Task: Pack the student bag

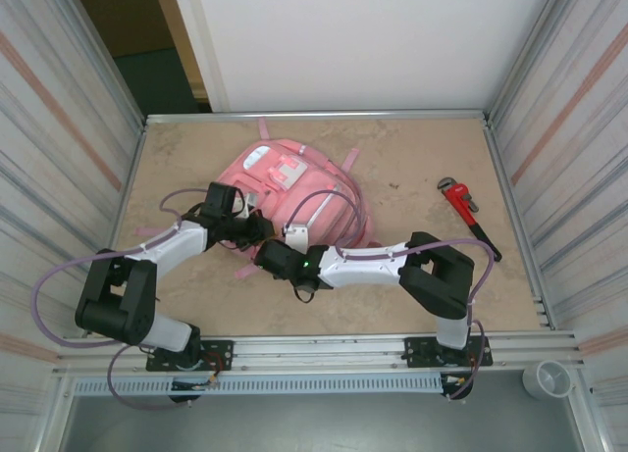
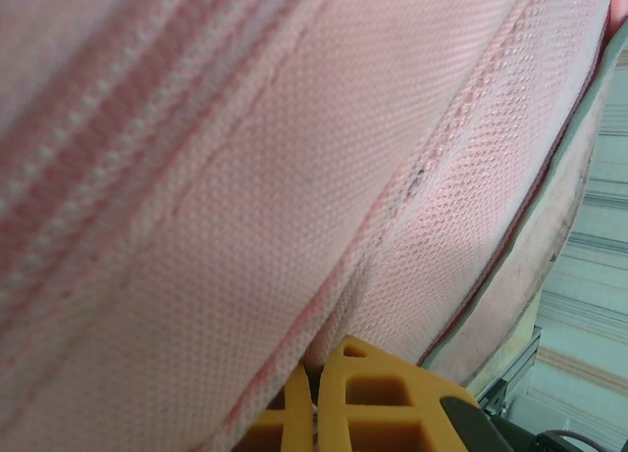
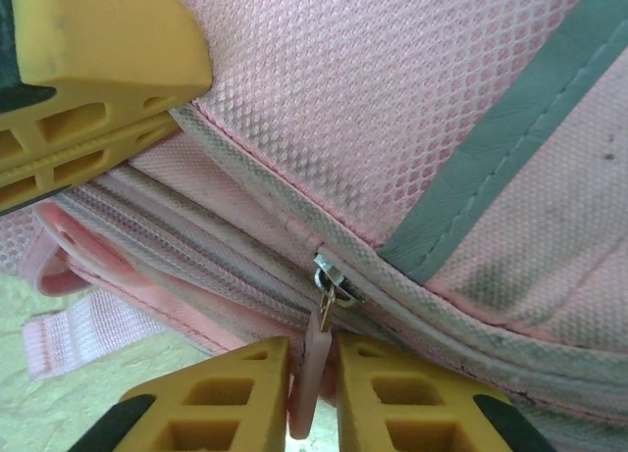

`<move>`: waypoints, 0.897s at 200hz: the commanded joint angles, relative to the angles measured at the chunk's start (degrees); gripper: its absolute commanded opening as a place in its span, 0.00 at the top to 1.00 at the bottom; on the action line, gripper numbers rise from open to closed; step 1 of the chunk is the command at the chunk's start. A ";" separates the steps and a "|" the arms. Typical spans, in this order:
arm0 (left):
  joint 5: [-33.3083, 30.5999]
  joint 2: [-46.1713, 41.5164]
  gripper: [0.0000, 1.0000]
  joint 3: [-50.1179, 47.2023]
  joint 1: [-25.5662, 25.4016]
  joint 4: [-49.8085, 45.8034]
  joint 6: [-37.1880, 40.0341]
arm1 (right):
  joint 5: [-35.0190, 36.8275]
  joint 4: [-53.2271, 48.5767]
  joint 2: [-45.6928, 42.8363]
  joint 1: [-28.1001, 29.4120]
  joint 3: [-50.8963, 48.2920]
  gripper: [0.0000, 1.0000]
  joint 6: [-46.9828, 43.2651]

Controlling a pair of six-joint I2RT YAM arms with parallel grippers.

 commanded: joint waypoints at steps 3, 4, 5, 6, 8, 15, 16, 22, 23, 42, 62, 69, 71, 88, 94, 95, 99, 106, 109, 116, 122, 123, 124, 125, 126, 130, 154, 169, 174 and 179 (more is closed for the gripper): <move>1.15 0.01 1.00 -0.47 -0.54 0.23 2.02 | 3.59 0.17 -1.69 -0.19 -0.91 0.87 -0.98; 1.20 0.01 1.00 -0.47 -0.51 0.23 1.99 | 3.56 0.20 -1.74 -0.19 -0.92 0.87 -1.01; 1.22 0.01 1.00 -0.47 -0.45 0.23 1.97 | 3.55 0.26 -1.77 -0.15 -0.92 0.88 -1.07; 1.24 0.01 1.00 -0.47 -0.42 0.23 2.00 | 3.54 0.29 -1.78 -0.17 -0.92 0.88 -1.14; 1.27 0.01 1.00 -0.53 -0.44 0.23 2.01 | 3.47 0.36 -1.86 -0.23 -0.99 0.88 -1.27; 1.12 0.01 1.00 -0.65 -0.40 0.14 2.05 | 3.19 1.11 -2.05 -0.32 -1.15 0.91 -1.82; 1.05 0.01 1.00 -0.65 -0.44 0.14 2.04 | 3.23 1.11 -2.10 -0.34 -1.17 0.91 -1.87; 0.92 -0.07 1.00 -0.70 -0.38 0.01 2.24 | 3.10 1.25 -2.28 -0.43 -1.24 0.93 -2.11; 0.87 -0.07 1.00 -0.72 -0.39 -0.01 2.27 | 3.10 1.27 -2.39 -0.44 -1.26 0.94 -2.15; -0.27 -0.25 1.00 -0.83 0.00 -0.48 2.67 | 2.84 1.23 -3.83 -0.54 -1.85 1.00 -3.29; -2.00 -0.68 1.00 -1.30 0.72 -0.98 2.95 | 0.77 1.54 -6.73 -1.13 -4.11 1.00 -4.82; -2.66 -0.93 1.00 -1.47 1.21 -1.07 3.24 | -0.48 1.58 -8.02 -1.54 -5.26 1.00 -5.45; -2.87 -1.02 1.00 -1.51 1.37 -1.20 3.31 | -0.92 1.58 -8.49 -1.69 -5.61 1.00 -5.73; -3.58 -1.52 1.00 -1.85 3.11 -2.01 3.68 | -5.42 2.07 -12.18 -3.07 -9.42 1.00 -8.51; -4.07 -1.72 1.00 -1.98 3.78 -2.35 3.81 | -6.37 2.06 -13.83 -3.53 -10.94 1.00 -9.43; -4.14 -1.78 1.00 -2.01 3.89 -2.42 3.80 | -6.56 2.16 -14.14 -3.62 -11.20 1.00 -9.68; -4.44 -1.90 1.00 -2.11 4.25 -2.61 3.89 | -7.57 2.55 -15.08 -3.97 -12.22 1.00 -10.77; -4.59 -1.99 1.00 -2.30 4.84 -2.67 3.95 | -9.71 2.42 -17.11 -4.83 -13.50 1.00 -12.59; -4.76 -2.01 1.00 -2.31 4.92 -2.67 3.97 | -10.14 1.87 -17.77 -5.21 -13.87 1.00 -12.95; -5.03 -1.92 1.00 -2.30 5.05 -2.81 4.11 | -11.16 1.47 -19.34 -5.83 -14.90 1.00 -14.52; -5.16 -1.71 1.00 -2.25 5.06 -2.97 4.38 | -12.51 1.59 -20.63 -6.61 -15.81 1.00 -16.59; -5.17 -1.64 1.00 -2.19 5.06 -3.04 4.35 | -12.71 1.57 -20.75 -6.74 -15.92 1.00 -16.90; -5.25 -1.61 1.00 -2.17 5.06 -3.12 4.43 | -12.89 1.47 -20.98 -6.89 -16.02 1.00 -17.19; -5.30 -1.59 1.00 -2.15 5.06 -3.16 4.46 | -13.07 1.34 -21.14 -7.01 -16.07 1.00 -17.47; -5.32 -1.58 1.00 -2.19 5.06 -3.23 4.48 | -13.20 1.14 -21.40 -7.16 -16.14 1.00 -17.69; -5.57 -1.43 1.00 -2.06 5.06 -3.43 4.72 | -13.61 0.38 -22.11 -7.74 -16.37 1.00 -18.52; -6.77 -1.55 1.00 -2.20 5.14 -4.18 5.17 | -17.16 -1.86 -26.10 -12.31 -18.28 1.00 -23.77; -7.61 -1.91 1.00 -1.88 5.14 -5.09 5.70 | -20.26 -2.66 -27.12 -16.19 -18.94 1.00 -26.45; -7.63 -2.01 1.00 -1.82 5.14 -5.13 5.75 | -21.17 -2.87 -27.17 -17.22 -18.82 1.00 -27.17; -7.46 -2.19 1.00 -1.77 5.14 -5.07 5.89 | -22.44 -2.87 -27.04 -18.29 -18.49 1.00 -28.01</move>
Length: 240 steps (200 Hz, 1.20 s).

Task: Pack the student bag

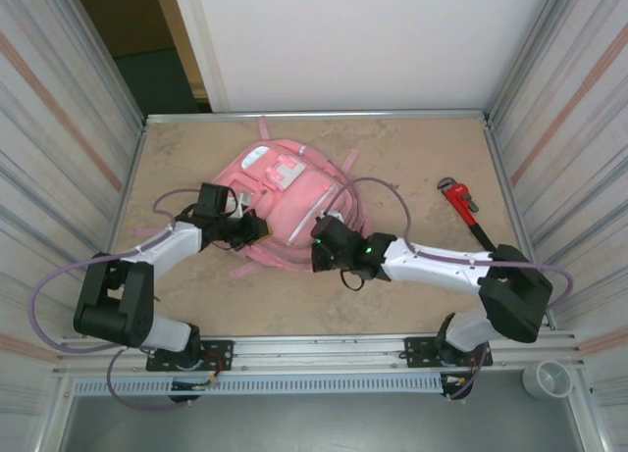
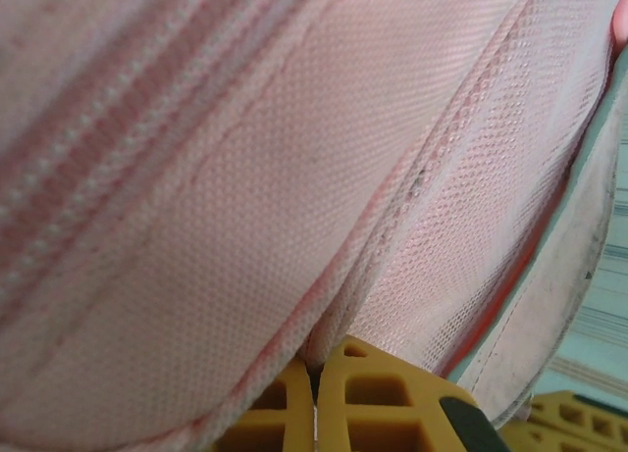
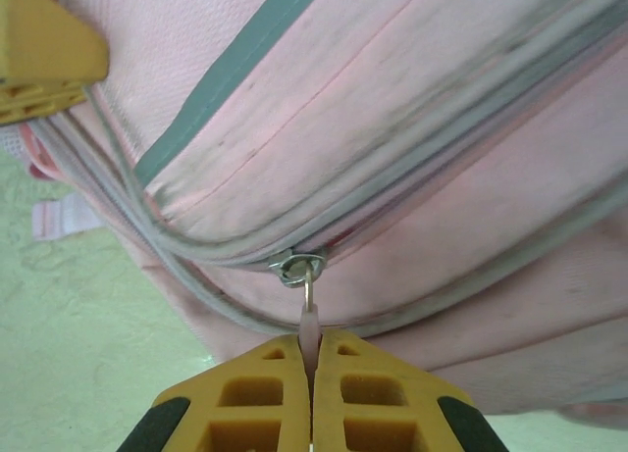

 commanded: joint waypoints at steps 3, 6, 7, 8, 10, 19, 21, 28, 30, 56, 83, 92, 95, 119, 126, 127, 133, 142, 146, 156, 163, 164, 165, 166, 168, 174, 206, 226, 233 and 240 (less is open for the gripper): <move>-7.54 -1.10 1.00 -0.79 1.54 -3.99 2.79 | -4.60 -4.63 -2.46 -5.62 -0.15 1.00 -7.52; -7.23 -1.21 1.00 -0.72 1.52 -3.87 2.77 | -5.60 -4.31 -2.41 -5.96 0.02 1.00 -8.18; -7.13 -1.19 1.00 -0.72 1.53 -3.81 2.79 | -5.95 -4.21 -2.39 -6.02 0.09 1.00 -8.41; -7.04 -1.19 1.00 -0.72 1.53 -3.74 2.84 | -6.30 -4.07 -2.37 -6.10 0.12 1.00 -8.62; -6.77 -1.25 1.00 -0.65 1.47 -3.62 2.86 | -7.00 -3.81 -2.37 -6.15 0.25 1.00 -9.06; -5.53 -1.51 0.99 -0.37 1.24 -2.90 3.14 | -9.94 -2.36 -2.42 -6.18 0.62 1.00 -11.12; -5.23 -1.64 0.96 -0.25 1.14 -2.71 3.26 | -10.72 -1.91 -2.44 -6.17 0.66 1.00 -11.53; -4.94 -2.09 0.87 0.17 0.57 -2.54 3.79 | -12.93 -0.99 -2.42 -6.24 0.74 1.00 -12.66; -4.93 -2.24 0.83 0.32 0.33 -2.53 4.08 | -13.38 -0.82 -2.36 -6.32 0.76 1.00 -12.86; -7.38 -6.01 0.57 1.60 -2.46 -2.77 7.45 | -21.00 2.20 -2.32 -7.55 0.73 1.00 -15.41; -15.32 -12.27 0.44 2.06 -6.11 -4.58 12.73 | -26.46 4.49 -2.36 -8.32 1.51 1.00 -16.38; -19.11 -14.30 0.43 1.78 -8.31 -5.31 15.99 | -27.98 5.32 -2.47 -8.58 1.49 1.00 -16.38; -20.21 -14.92 0.43 1.45 -9.09 -5.27 17.20 | -28.65 5.71 -2.60 -8.67 1.45 1.00 -16.38; -26.42 -20.56 0.42 -3.86 -16.66 1.08 27.32 | -32.48 6.64 -3.45 -10.15 1.07 1.00 -17.72; -27.53 -22.48 0.42 -6.24 -19.09 4.63 30.81 | -33.52 6.16 -3.56 -10.93 1.10 1.00 -18.24; -27.74 -22.73 0.42 -6.55 -19.28 5.14 31.04 | -33.71 6.08 -3.58 -11.10 1.06 1.00 -18.32; -28.72 -24.15 0.42 -8.42 -21.02 8.08 33.75 | -34.88 5.77 -3.71 -11.93 1.11 1.00 -18.51; -29.97 -25.75 0.42 -10.70 -22.92 11.29 36.89 | -36.52 5.50 -3.79 -13.07 1.12 1.00 -18.56; -30.45 -26.30 0.42 -11.33 -23.41 12.23 37.89 | -37.24 5.47 -3.94 -13.52 1.14 1.00 -18.57; -31.31 -27.06 0.42 -11.66 -24.03 12.65 40.15 | -38.85 5.48 -3.87 -14.41 1.18 1.00 -18.41; -31.84 -27.35 0.42 -11.42 -24.15 12.15 41.37 | -39.53 5.38 -3.93 -14.84 1.37 1.00 -18.28; -31.83 -27.36 0.42 -11.43 -24.18 12.06 41.60 | -39.66 5.38 -3.94 -14.94 1.38 1.00 -18.30; -31.82 -27.41 0.42 -11.43 -24.15 12.06 41.84 | -39.72 5.38 -3.94 -14.95 1.38 1.00 -18.26; -31.82 -27.44 0.42 -11.44 -24.18 12.02 42.05 | -39.79 5.38 -3.94 -15.04 1.38 1.00 -18.20; -31.71 -27.39 0.42 -11.44 -24.14 12.12 42.54 | -40.03 5.38 -3.94 -15.16 1.42 1.00 -18.22; -31.17 -27.21 0.42 -11.55 -24.29 12.50 43.98 | -40.47 5.39 -3.94 -15.50 1.47 1.00 -18.23; -27.13 -23.19 0.43 -12.16 -25.95 18.50 52.52 | -42.59 4.54 -3.77 -17.18 2.07 1.00 -18.30; -26.57 -20.19 0.44 -10.90 -27.70 18.98 60.09 | -43.79 3.98 -3.75 -18.04 2.26 1.00 -18.30; -26.04 -19.21 0.44 -10.18 -27.64 18.49 61.01 | -43.95 4.04 -3.72 -18.24 2.26 1.00 -18.21; -24.92 -18.40 0.45 -9.82 -27.64 18.37 62.08 | -44.11 3.83 -3.83 -18.44 2.43 1.00 -18.22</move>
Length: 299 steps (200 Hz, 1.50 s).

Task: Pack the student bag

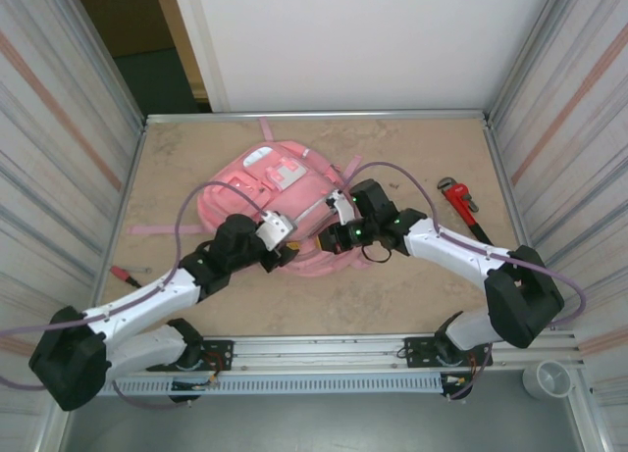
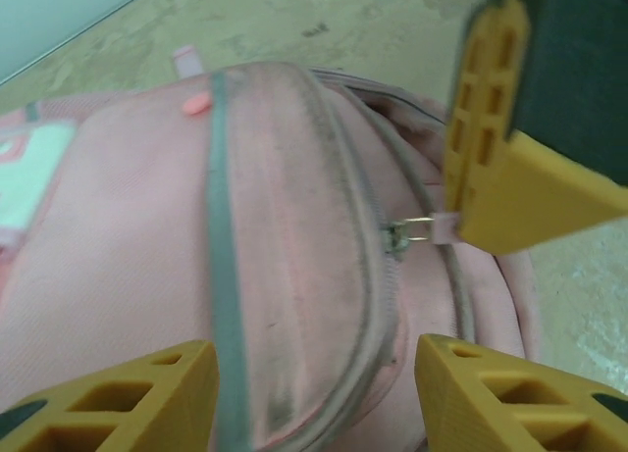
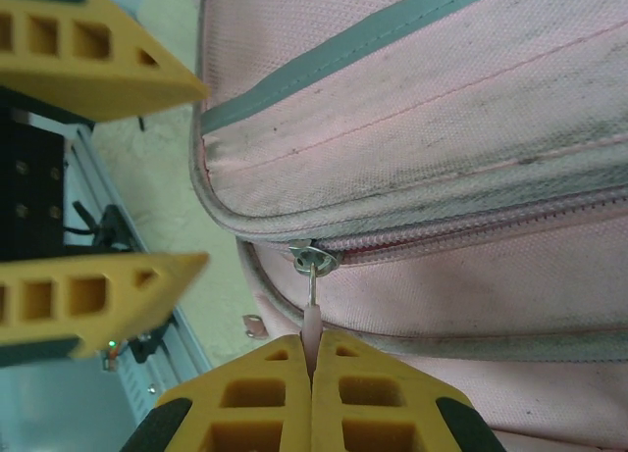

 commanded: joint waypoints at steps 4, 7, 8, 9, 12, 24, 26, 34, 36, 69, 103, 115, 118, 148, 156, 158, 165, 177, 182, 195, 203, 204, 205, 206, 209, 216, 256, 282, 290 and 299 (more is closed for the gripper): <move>3.30 2.66 0.45 1.55 -0.45 2.25 10.44 | -4.13 -0.06 -2.29 -0.91 2.60 1.00 -1.48; 3.73 3.04 0.45 1.55 -0.45 2.45 10.90 | -4.25 -0.20 -2.33 -0.93 2.72 1.00 -1.60; 3.89 3.17 0.45 1.55 -0.45 2.58 11.03 | -4.25 -0.20 -2.33 -0.93 2.72 1.00 -1.60; 4.06 3.24 0.45 1.55 -0.50 2.64 11.10 | -4.33 -0.28 -2.39 -0.96 2.77 1.00 -1.61; 4.31 3.69 0.45 1.67 -0.46 2.82 11.46 | -4.39 -0.39 -2.39 -1.03 2.87 1.00 -1.58; 4.19 5.61 0.46 2.28 -0.48 3.82 12.76 | -4.96 -0.28 -2.67 -1.06 2.92 1.00 -1.61; 3.97 5.99 0.46 2.44 -0.50 4.02 12.99 | -5.04 -0.27 -2.74 -1.03 2.92 1.00 -1.55; 3.61 7.34 0.48 3.33 -0.48 4.20 14.23 | -5.10 -0.05 -2.94 -1.04 2.77 1.00 -1.35; 3.63 7.69 0.49 3.56 -0.50 4.26 14.66 | -5.14 0.07 -2.91 -1.07 2.75 1.00 -1.31; 6.57 11.71 0.59 6.23 -0.54 3.87 18.38 | -5.65 1.27 -3.16 -0.97 2.37 1.00 0.00; 6.97 11.03 0.92 4.65 -0.45 5.30 19.14 | -4.21 0.61 -3.75 -1.06 2.38 1.00 0.32; 6.50 9.49 1.00 2.70 -0.36 6.69 18.96 | -0.04 -3.41 -4.02 -1.12 3.45 1.00 -1.53; 6.65 8.86 1.00 2.02 -0.36 7.08 18.97 | 1.33 -4.64 -4.01 -1.23 3.90 1.00 -2.03; 10.68 2.64 1.00 -4.23 0.17 10.84 17.92 | 18.86 -17.08 -3.15 -1.92 8.02 1.00 -6.18; 11.43 1.71 1.00 -4.67 0.94 10.80 16.92 | 23.01 -18.92 -2.84 -2.21 8.50 1.00 -6.60; 11.67 1.49 1.00 -4.75 1.19 10.75 16.76 | 23.83 -19.23 -2.76 -2.35 8.60 1.00 -6.69; 12.37 0.97 1.00 -5.05 1.87 10.79 16.30 | 26.34 -20.90 -2.62 -2.86 9.05 1.00 -7.04; 14.03 0.04 1.00 -6.00 2.39 11.46 17.04 | 30.63 -22.91 -2.31 -3.35 9.93 1.00 -7.79; 14.16 -0.24 1.00 -6.59 2.59 12.48 16.77 | 31.62 -23.65 -2.09 -3.53 10.42 1.00 -8.12; 14.89 -0.63 1.00 -6.88 3.98 13.82 14.72 | 29.53 -24.42 -2.04 -4.02 11.18 1.00 -9.02; 14.93 -0.65 1.00 -6.75 4.18 13.77 14.95 | 27.51 -23.37 -2.77 -3.83 10.42 1.00 -9.17; 14.89 -0.66 1.00 -6.69 4.19 13.77 14.95 | 27.16 -23.15 -2.87 -3.81 10.27 1.00 -9.17; 14.92 -0.66 1.00 -6.70 4.16 13.78 15.03 | 26.72 -22.96 -3.05 -3.90 10.15 1.00 -9.13; 14.93 -0.66 1.00 -6.66 4.14 13.73 15.08 | 26.28 -22.73 -3.18 -3.89 10.01 1.00 -9.11; 14.87 -0.69 1.00 -6.56 4.12 13.63 15.05 | 24.46 -22.05 -3.61 -3.94 9.50 1.00 -9.21; 14.78 -0.82 1.00 -6.49 4.18 13.58 15.10 | 18.13 -19.71 -4.79 -3.89 8.13 1.00 -9.98; 16.48 -1.49 1.00 -7.17 4.23 14.79 14.59 | 3.06 -6.95 -9.13 0.62 1.76 0.69 -12.38; 16.55 -1.27 1.00 -7.16 4.29 14.83 14.48 | 1.94 -7.91 -4.10 0.96 3.60 0.63 -14.43; 16.53 -1.26 1.00 -7.15 4.38 14.83 14.50 | 2.45 -7.79 -2.82 1.06 3.62 0.61 -14.85; 16.40 -1.27 1.00 -7.06 4.38 14.59 14.50 | 2.52 -7.44 -1.64 1.27 3.62 0.60 -15.47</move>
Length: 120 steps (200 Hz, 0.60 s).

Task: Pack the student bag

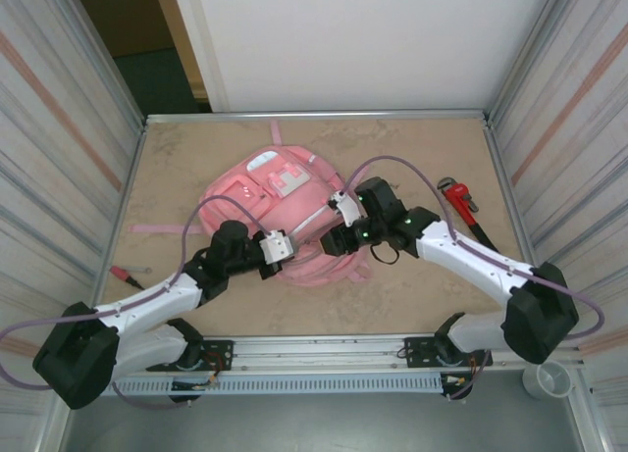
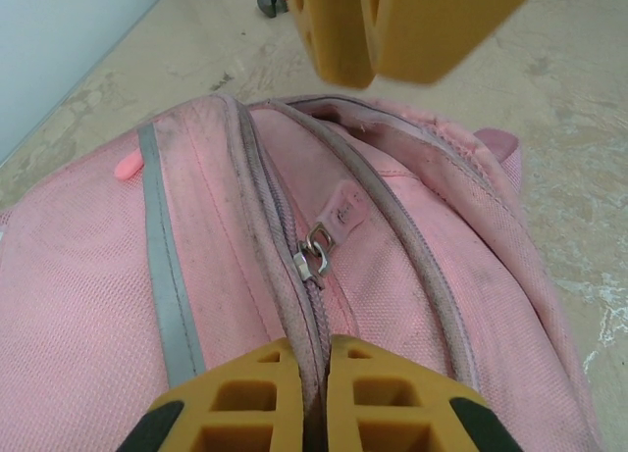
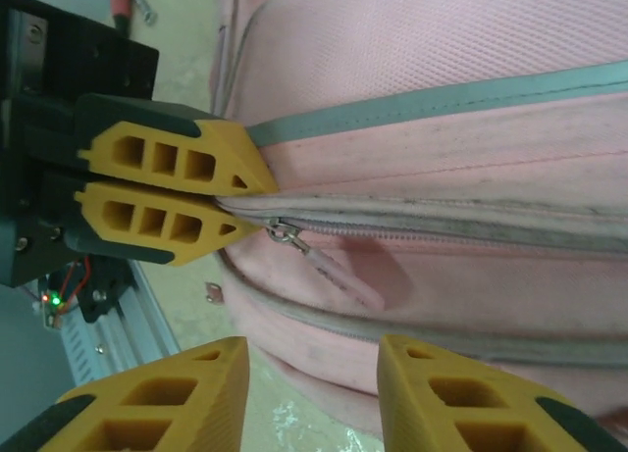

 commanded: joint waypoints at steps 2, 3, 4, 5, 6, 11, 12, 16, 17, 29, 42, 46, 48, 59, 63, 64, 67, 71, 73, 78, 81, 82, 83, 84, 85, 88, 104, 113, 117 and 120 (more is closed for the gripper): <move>2.18 -1.66 1.00 0.09 0.47 3.58 -1.12 | -2.23 1.63 3.62 0.33 0.91 0.60 -3.43; 2.17 -1.71 1.00 0.13 0.47 3.58 -1.12 | -2.18 1.69 3.74 0.34 0.88 0.59 -3.49; 2.17 -1.73 1.00 0.07 0.47 3.58 -1.12 | -2.15 1.77 3.80 0.39 0.90 0.59 -3.52; 2.21 -1.74 1.00 0.03 0.43 3.57 -1.12 | -2.14 1.85 3.92 0.51 0.87 0.59 -3.58; 2.23 -1.75 1.00 0.02 0.45 3.57 -1.12 | -2.14 1.89 3.98 0.47 0.90 0.59 -3.65; 2.14 -1.81 1.00 0.00 0.47 3.62 -1.13 | -2.20 2.34 4.48 0.68 0.91 0.59 -3.91; 2.20 -1.83 1.00 0.00 0.47 3.64 -1.12 | -2.21 2.44 4.57 0.70 0.92 0.59 -3.99; 2.28 -1.83 1.00 0.09 0.46 3.66 -1.15 | -2.17 2.77 4.89 0.87 0.93 0.59 -4.19; 2.22 -1.84 1.00 0.04 0.47 3.66 -1.13 | -2.15 2.83 4.95 0.96 0.93 0.59 -4.26; 2.23 -1.75 1.00 0.04 0.47 3.58 -1.14 | -2.08 3.62 5.90 1.47 1.18 0.60 -4.94; 2.26 -1.63 1.00 0.08 0.47 3.57 -1.13 | -1.85 4.09 6.99 2.10 1.54 0.60 -5.54; 2.25 -1.66 1.00 0.09 0.45 3.57 -1.19 | -1.80 4.26 7.29 2.23 1.63 0.60 -5.69; 2.23 -1.60 1.00 0.02 0.44 3.57 -1.18 | -1.81 4.36 7.47 2.34 1.72 0.61 -5.73; 2.25 -1.57 1.00 0.00 0.46 3.57 -1.22 | -1.67 4.63 8.12 2.80 1.94 0.62 -6.08; 2.23 -1.57 1.00 -0.01 0.43 3.50 -1.21 | -1.56 4.64 8.43 3.05 2.05 0.63 -6.30; 2.24 -1.57 1.00 -0.05 0.40 3.49 -1.21 | -1.50 4.65 8.48 3.11 2.11 0.63 -6.37; 2.19 -1.53 1.00 0.00 0.46 3.56 -1.21 | -1.32 4.58 8.60 3.24 2.24 0.63 -6.56; 2.22 -1.56 1.00 0.06 0.47 3.57 -1.21 | -1.06 4.51 8.74 3.41 2.39 0.63 -6.82; 2.22 -1.53 1.00 0.08 0.47 3.57 -1.21 | -0.96 4.49 8.84 3.58 2.48 0.63 -6.96; 2.29 -1.56 1.00 0.15 0.47 3.57 -1.21 | -0.70 4.28 9.11 3.75 2.66 0.63 -7.31; 2.23 -1.53 1.00 0.14 0.47 3.57 -1.18 | -0.58 4.18 9.32 3.85 2.81 0.63 -7.54; 2.28 -1.55 1.00 0.16 0.47 3.57 -1.15 | -0.52 4.11 9.36 3.86 2.88 0.64 -7.61; 2.31 -1.56 1.00 0.12 0.47 3.57 -1.14 | -0.49 4.12 9.47 3.86 2.92 0.64 -7.65; 2.37 -1.53 1.00 0.11 0.47 3.57 -1.13 | -0.43 4.08 9.57 3.87 2.93 0.64 -7.71; 2.31 -1.55 1.00 0.10 0.43 3.57 -1.13 | -0.40 4.01 9.62 3.91 2.99 0.64 -7.74; 2.33 -1.57 1.00 0.10 0.46 3.57 -1.19 | -0.40 3.99 9.78 3.95 3.18 0.64 -7.88; 2.36 -1.49 1.00 0.12 0.47 3.66 -1.13 | -0.48 4.21 11.00 4.22 3.72 0.67 -8.25; 2.34 -1.49 1.00 0.11 0.47 3.66 -1.13 | -0.42 4.36 11.60 4.61 3.96 0.71 -8.45; 2.41 -1.49 1.00 0.14 0.47 3.66 -1.12 | -0.13 4.43 11.69 4.83 3.96 0.74 -8.55; 2.40 -1.57 1.00 0.10 0.47 3.66 -1.13 | 0.00 4.47 11.70 4.90 3.92 0.76 -8.55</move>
